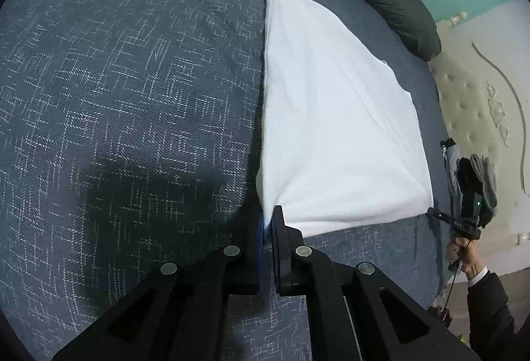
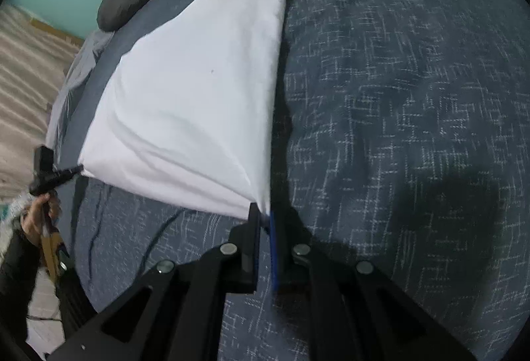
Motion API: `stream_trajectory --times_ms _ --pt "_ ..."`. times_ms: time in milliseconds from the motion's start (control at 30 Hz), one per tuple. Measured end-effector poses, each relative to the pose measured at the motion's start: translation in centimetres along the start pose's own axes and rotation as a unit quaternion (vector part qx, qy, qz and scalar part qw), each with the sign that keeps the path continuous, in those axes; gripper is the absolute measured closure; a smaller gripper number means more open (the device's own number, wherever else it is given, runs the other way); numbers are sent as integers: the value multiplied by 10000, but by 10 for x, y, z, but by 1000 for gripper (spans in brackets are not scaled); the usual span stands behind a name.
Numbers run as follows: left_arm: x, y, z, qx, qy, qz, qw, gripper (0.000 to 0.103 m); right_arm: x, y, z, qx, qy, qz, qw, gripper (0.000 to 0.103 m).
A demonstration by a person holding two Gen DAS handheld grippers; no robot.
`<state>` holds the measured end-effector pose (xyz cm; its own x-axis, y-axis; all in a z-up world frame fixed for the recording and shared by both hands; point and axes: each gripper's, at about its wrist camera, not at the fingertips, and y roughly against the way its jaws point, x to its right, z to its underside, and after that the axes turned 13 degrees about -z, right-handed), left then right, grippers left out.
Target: Fold clothes
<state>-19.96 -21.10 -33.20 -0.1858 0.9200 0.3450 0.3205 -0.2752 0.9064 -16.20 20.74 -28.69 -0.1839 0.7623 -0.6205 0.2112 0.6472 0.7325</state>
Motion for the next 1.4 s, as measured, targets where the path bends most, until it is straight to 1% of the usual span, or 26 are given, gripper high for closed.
stream_trajectory --times_ms 67,167,233,267,300,333,433,567,700,800,900,967,1033,1067,1100,1133,1200,1333,1400 --pt "3 -1 1 -45 -27 -2 10000 98 -2 -1 1 -32 7 -29 10000 98" --pt "2 -1 2 -87 90 55 9999 96 0 1 2 18 -126 -7 9999 96" --pt "4 -1 2 -58 150 36 9999 82 0 3 4 72 -194 -18 9998 95" --pt "1 0 3 -50 244 87 9997 68 -1 5 5 128 -173 -4 9998 95" --pt "-2 2 5 -42 339 138 9993 59 -2 7 7 194 -151 16 9997 95" --pt "-5 3 7 -36 433 184 9989 57 -2 10 9 259 -134 37 9996 95" --pt "-14 3 13 -45 690 303 9971 57 -2 17 14 605 -221 -40 9979 95" --pt "-21 -2 17 -60 994 471 9939 56 -3 28 26 1159 -389 -164 9924 95" --pt "-23 -15 21 -106 1437 685 9872 55 -17 13 29 1539 -488 -154 9868 95" --pt "-25 -17 25 63 1770 754 9813 51 -21 16 39 1717 -503 -71 9838 95" --pt "-24 -17 26 278 2007 751 9764 52 -18 17 47 1911 -610 -71 9797 95" --pt "-20 -15 27 449 2050 676 9754 53 -16 16 53 2044 -687 -78 9764 95" --pt "-15 -14 28 555 2069 647 9746 64 -14 16 58 2177 -765 -86 9730 95" --pt "-13 -15 27 561 2080 638 9744 78 -12 16 60 2243 -803 -89 9712 95" --pt "-11 -16 26 569 2090 626 9742 89 -11 16 63 2309 -842 -93 9693 95" --pt "-9 -16 26 589 2093 604 9742 91 -10 16 65 2375 -880 -97 9673 95" --pt "-1 -15 22 648 2035 591 9751 92 -8 16 70 2506 -957 -104 9633 95" --pt "19 -3 11 848 1871 550 9771 94 -9 18 72 2669 -873 -272 9594 95" --pt "33 7 4 952 1723 527 9790 94 -7 17 73 2684 -913 -281 9586 95"
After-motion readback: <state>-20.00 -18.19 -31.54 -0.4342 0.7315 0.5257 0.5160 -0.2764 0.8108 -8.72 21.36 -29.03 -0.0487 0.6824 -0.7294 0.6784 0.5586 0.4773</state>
